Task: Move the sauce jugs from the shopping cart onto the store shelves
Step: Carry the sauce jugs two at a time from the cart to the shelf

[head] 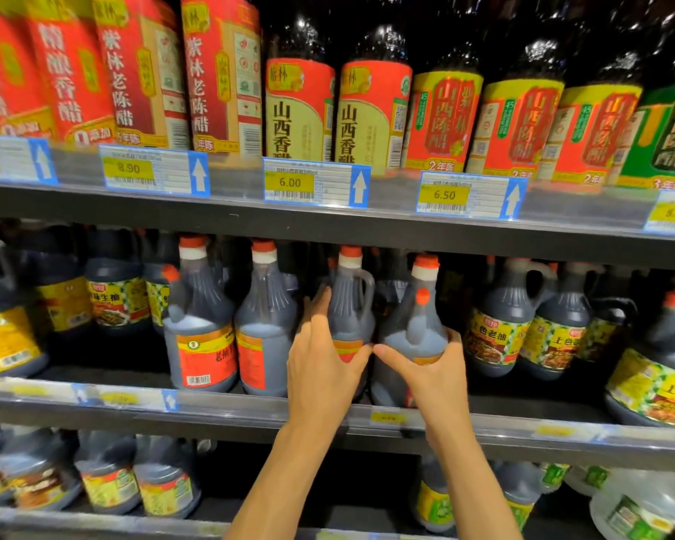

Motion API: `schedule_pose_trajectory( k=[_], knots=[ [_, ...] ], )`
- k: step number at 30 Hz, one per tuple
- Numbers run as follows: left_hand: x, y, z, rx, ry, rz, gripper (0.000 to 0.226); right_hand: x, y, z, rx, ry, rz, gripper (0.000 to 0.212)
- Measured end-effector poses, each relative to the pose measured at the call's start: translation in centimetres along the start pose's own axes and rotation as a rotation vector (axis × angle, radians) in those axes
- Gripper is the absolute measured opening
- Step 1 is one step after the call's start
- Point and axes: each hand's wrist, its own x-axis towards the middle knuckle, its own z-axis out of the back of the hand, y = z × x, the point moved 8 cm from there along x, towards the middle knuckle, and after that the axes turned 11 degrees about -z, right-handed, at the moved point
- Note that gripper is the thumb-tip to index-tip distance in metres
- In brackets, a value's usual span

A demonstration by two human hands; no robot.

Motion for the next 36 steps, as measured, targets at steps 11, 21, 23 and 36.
schedule_pose_trajectory(
  k=[11, 21, 23, 36],
  knots=[
    [-0.2, 0.6, 0.5, -0.024, -0.005, -0.076, 0.096, 0.9, 0.7, 0.3, -0.233, 0.065, -0.021, 0.126],
    [-1.5, -0.6, 0.6, -0.095, -0.087, -0.143, 0.070, -0.3, 0.7, 0.5, -0.204, -0.075, 0.001, 0.099],
    [-2.2, -1.2, 0.8, -0.096, -0.094, -0.190, 0.061, -0.4, 0.9, 0.5, -0.230, -0.094, -0.001, 0.100],
    [-2.0, -2.1, 4.0, 0.023, 0.143, -0.215, 0.055, -3.4, 0.8, 0.2, -0.406, -0.180, -0.024, 0.097]
  ],
)
